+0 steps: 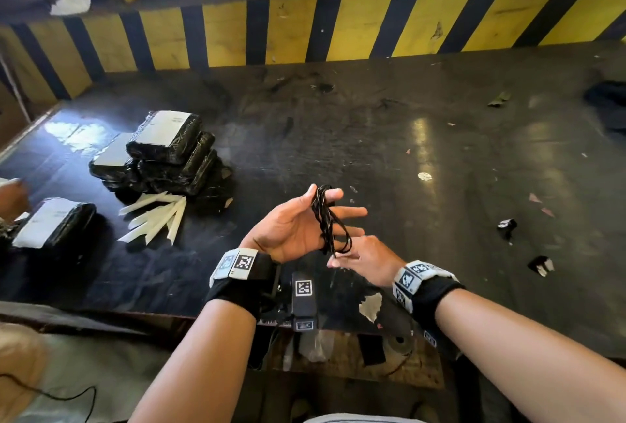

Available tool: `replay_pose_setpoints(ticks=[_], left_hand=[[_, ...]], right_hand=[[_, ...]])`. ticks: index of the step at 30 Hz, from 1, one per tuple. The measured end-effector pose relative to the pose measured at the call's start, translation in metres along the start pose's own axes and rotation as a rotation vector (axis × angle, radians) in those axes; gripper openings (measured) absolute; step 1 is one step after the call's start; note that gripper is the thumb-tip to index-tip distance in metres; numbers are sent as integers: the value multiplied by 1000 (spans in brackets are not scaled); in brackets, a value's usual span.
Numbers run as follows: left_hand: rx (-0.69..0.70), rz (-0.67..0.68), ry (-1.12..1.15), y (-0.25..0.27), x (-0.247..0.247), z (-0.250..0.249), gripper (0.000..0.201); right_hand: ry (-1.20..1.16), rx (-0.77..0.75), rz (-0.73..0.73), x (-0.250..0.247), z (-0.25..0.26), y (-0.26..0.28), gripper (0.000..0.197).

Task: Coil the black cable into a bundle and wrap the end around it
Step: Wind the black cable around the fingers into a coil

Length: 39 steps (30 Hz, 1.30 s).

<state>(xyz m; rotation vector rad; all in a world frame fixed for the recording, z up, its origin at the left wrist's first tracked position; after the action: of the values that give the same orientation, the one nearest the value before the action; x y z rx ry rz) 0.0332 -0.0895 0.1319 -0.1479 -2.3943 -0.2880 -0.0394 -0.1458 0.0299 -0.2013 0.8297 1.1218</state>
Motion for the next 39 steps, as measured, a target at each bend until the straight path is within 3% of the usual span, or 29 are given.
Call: replay_pose_setpoints(ticks=[7,11,14,23,27,30,34,39], left_hand=[[47,-282,-64,-19,-53,-2,46],[72,-382,-137,-18,-79,1,46],[64,-406,-271,-15,-92,5,45],[-352,-486,-698,2,-127,74,43],[-437,-440,-477,7,-110,85,48],[-446,-330,-269,11,-89,91,48],[-370,-217,-92,13,-61,82,46],[-240,-168,2,14,-46,62,49]], right_hand=[[158,-57,123,22,29,19,26],[228,-31,175,25,27,18,26],[306,24,136,16,16,20,20],[678,-126,-26,-47,55,1,21],[802,-173,-90,-70,69,-7,20],[803,-174,-138,-90,74,-11,23],[822,-220,-212,-109,72,-15,27],[649,-210,-253,-109,55,-15,21]])
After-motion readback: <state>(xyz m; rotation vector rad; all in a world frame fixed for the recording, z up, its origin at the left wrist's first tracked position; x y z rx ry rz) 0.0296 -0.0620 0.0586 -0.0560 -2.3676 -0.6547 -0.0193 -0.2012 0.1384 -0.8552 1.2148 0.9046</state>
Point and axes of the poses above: each hand's wrist, its own y-axis away from the middle knuckle, its own x-axis out of the palm, z = x × y, the point moved 9 cm from there along -y, towards the middle knuckle, and after that the axes turned 3 degrees about y, right-handed, at the moved point
